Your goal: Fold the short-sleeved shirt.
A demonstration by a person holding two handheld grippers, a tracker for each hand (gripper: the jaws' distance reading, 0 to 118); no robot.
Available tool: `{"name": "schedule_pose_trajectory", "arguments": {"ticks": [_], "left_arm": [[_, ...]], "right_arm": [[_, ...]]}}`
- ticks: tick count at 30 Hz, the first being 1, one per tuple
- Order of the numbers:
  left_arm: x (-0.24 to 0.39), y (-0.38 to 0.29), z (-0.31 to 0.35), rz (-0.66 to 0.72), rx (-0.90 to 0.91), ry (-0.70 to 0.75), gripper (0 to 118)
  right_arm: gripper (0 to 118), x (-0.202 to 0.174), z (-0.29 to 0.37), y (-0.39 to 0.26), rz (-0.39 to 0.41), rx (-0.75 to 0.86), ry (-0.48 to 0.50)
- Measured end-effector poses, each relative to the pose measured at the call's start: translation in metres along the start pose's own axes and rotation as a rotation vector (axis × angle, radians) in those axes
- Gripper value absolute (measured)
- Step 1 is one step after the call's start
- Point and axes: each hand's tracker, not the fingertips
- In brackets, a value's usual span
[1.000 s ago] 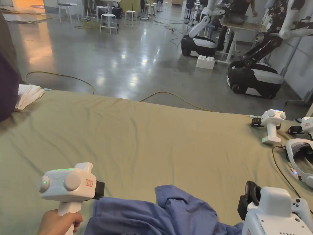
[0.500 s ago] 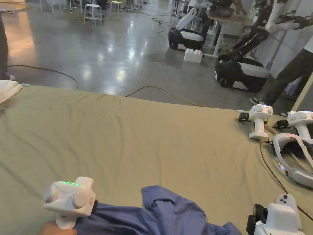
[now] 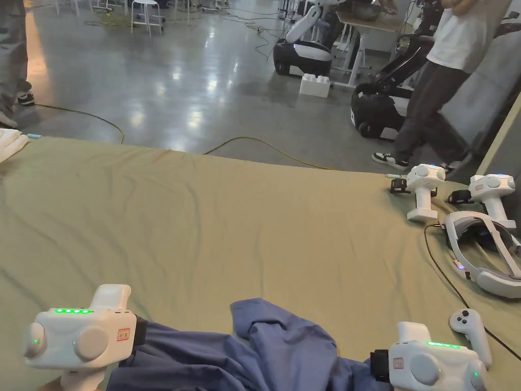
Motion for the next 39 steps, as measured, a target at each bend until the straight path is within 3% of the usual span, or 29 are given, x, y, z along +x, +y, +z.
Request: {"name": "schedule_pose_trajectory", "arguments": {"ticks": [3, 6, 7, 8, 9, 13, 20, 30, 39], "left_arm": [[-0.001, -0.003, 0.008, -0.003, 0.01, -0.006, 8], [-0.001, -0.005, 0.009, -0.009, 0.012, -0.003, 8], [-0.001, -0.005, 0.01, -0.013, 0.012, -0.002, 8], [0.0, -0.006, 0.01, -0.019, 0.012, -0.001, 8], [0.001, -0.007, 0.01, -0.025, 0.011, 0.001, 8], [0.002, -0.008, 0.011, -0.036, 0.012, 0.001, 8], [-0.005, 0.01, 0.042, -0.049, 0.099, -0.009, 8], [-0.025, 0.07, 0.153, -0.025, 0.345, 0.001, 8], [-0.072, 0.132, 0.234, 0.038, 0.471, 0.096, 8]], "right_arm": [[65, 0.0, -0.023, -0.002, -0.005, -0.081, 0.074], [61, -0.006, -0.027, -0.007, 0.003, -0.095, 0.049], [55, -0.008, -0.024, -0.007, 0.008, -0.076, 0.04], [23, -0.01, -0.022, -0.006, 0.014, -0.066, 0.03], [6, -0.012, -0.021, -0.006, 0.028, -0.058, 0.029], [5, -0.018, -0.012, -0.009, 0.062, -0.037, 0.046], [5, -0.006, 0.059, -0.003, 0.036, 0.219, 0.046], [4, 0.013, 0.198, 0.038, 0.046, 0.556, 0.003], [4, 0.034, 0.288, 0.092, 0.019, 0.72, -0.067]]}}
